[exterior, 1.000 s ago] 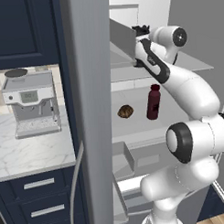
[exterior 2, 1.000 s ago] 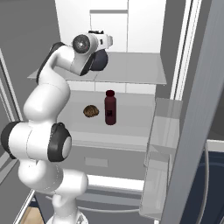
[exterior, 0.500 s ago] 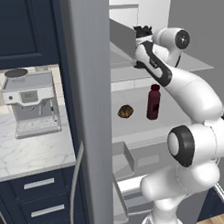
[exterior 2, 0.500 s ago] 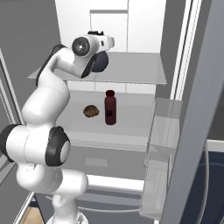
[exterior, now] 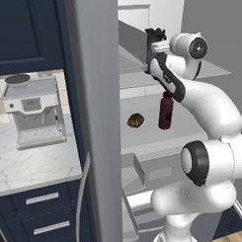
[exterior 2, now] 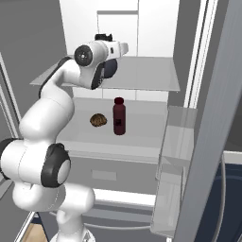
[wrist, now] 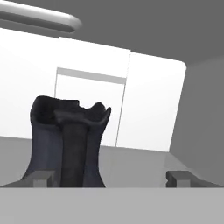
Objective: Move the bread and juice from the top shelf to the second highest shelf to make space. Then, place the pitcher from the counter on the cleared top shelf.
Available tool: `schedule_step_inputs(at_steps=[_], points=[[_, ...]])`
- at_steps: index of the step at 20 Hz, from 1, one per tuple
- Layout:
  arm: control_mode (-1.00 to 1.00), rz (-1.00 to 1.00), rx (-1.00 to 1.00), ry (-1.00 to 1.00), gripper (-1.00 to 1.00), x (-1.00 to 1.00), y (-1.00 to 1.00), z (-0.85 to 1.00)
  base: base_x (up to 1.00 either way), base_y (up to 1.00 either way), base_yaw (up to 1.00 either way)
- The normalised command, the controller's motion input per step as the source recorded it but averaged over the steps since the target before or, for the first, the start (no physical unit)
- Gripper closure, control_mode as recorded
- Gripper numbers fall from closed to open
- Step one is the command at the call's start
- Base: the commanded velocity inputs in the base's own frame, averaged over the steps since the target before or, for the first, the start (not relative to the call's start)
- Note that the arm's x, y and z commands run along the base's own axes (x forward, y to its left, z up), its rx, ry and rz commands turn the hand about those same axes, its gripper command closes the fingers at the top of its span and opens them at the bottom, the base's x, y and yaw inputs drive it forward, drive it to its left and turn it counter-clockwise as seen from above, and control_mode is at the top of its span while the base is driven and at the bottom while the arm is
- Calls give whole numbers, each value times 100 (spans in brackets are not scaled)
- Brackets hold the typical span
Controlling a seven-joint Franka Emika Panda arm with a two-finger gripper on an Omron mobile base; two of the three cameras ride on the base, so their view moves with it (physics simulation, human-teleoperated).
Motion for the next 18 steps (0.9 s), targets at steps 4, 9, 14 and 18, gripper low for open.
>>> schedule_step_inputs(at_steps=[4,9,14,18], points=[[-100,-11,-2,-8,-100,-13,-2,-2,0,0,0],[-100,-7,0,-1,-100,-65,0,2,0,0,0],[-100,0,0,4,-100,-90,0,13,0,0,0],[-100,0,0,10,-100,-98,0,4,0,0,0]])
